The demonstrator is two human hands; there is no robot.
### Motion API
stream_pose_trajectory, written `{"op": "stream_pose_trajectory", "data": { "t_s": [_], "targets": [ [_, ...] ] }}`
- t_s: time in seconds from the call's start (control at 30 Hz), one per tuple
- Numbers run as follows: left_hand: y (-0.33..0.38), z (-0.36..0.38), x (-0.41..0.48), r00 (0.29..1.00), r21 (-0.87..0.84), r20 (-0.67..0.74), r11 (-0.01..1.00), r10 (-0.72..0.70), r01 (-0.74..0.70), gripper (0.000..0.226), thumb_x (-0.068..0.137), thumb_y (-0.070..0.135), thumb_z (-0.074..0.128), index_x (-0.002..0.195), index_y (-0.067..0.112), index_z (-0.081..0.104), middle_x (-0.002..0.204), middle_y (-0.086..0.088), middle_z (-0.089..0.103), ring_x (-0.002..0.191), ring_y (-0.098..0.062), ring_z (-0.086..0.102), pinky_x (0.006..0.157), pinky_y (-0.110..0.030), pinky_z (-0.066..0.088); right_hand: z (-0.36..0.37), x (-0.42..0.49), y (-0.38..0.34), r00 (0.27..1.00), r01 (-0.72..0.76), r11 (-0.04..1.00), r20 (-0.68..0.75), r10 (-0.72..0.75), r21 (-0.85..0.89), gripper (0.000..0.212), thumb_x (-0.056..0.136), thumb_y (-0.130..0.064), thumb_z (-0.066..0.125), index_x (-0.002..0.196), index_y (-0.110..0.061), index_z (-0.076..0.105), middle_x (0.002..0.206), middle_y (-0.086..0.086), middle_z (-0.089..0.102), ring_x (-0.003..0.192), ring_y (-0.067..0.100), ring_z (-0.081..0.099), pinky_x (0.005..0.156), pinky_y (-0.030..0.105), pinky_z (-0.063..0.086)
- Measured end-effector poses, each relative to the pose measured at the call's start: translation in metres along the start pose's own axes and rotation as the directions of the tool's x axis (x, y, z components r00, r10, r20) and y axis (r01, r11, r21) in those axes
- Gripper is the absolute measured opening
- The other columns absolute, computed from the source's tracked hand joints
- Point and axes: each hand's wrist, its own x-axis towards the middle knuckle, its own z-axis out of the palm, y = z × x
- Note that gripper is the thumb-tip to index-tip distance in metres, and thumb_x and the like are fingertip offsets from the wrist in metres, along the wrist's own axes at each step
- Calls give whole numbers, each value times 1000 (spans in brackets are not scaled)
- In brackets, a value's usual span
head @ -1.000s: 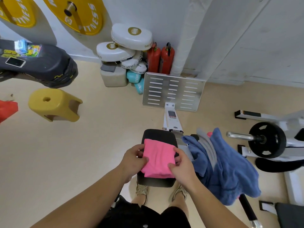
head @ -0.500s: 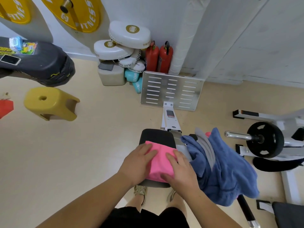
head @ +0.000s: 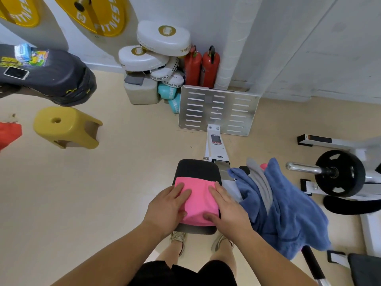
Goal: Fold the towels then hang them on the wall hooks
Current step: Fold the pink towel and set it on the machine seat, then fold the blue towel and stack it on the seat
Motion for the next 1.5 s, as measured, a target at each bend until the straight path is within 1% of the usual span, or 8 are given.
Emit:
{"op": "stream_pose_trajectory", "data": {
  "t_s": [0.2,0.43,0.7,0.83,0.97,1.07,1.33,1.5],
  "targets": [
    [14,-12,5,997,157,77,988,-31,18,69,98,43,51,160,36,22,169,2,19,155,-35,15,126,-47,15,-13,-3,-11,997,-70,995,20,71,-68,97,86,-61,63,162,-37,8,173,-7,0,159,15,8,123,44,30],
    [63,-37,0,988,-5,-35,989,149,-150,65,91,32,60,153,20,43,159,-4,42,147,-27,37,119,-36,33,-52,-57,-8,970,-116,986,-202,139,123,59,98,-43,61,152,-24,46,158,0,45,145,17,42,117,30,36],
    [188,-15,17,966,-282,-13,926,259,-252,24,88,23,55,107,12,66,102,-6,68,94,-25,63,82,-38,49,-81,-137,86,854,-296,880,-310,418,371,17,97,-30,60,114,-32,62,92,-19,58,85,4,60,84,22,47],
    [239,4,24,989,-473,3,872,148,-129,8,89,21,60,95,17,65,68,8,55,66,-11,52,70,-33,48,-87,-146,143,864,-366,899,-272,425,241,17,97,-32,60,114,-34,60,104,-21,46,97,-1,46,86,15,33],
    [275,20,35,998,-603,23,795,-67,67,7,91,25,68,95,27,63,78,11,67,79,-10,65,75,-21,50,-85,-140,191,896,-372,886,-140,421,277,34,89,-52,48,115,-35,61,111,-19,61,112,10,64,83,15,39],
    [288,29,43,974,-663,50,722,-220,197,17,88,30,75,100,28,63,84,9,71,84,-9,68,78,-20,52,-98,-143,193,913,-311,836,-104,395,452,44,96,-36,63,138,-26,56,130,-16,53,128,11,54,101,19,36],
    [317,20,37,951,-618,-146,776,-273,127,14,86,12,67,73,10,64,74,0,65,72,-10,58,66,-22,45,-125,-138,214,885,-251,621,-83,457,742,27,98,-16,63,124,-13,64,110,4,68,97,20,64,95,35,51],
    [340,-12,-2,963,-893,-18,438,-267,105,19,92,10,64,78,18,57,75,3,60,72,-10,55,72,-22,45,-142,-144,215,926,-199,569,-37,376,798,21,100,-28,63,118,-16,65,116,1,73,100,12,68,81,27,53]
  ]
}}
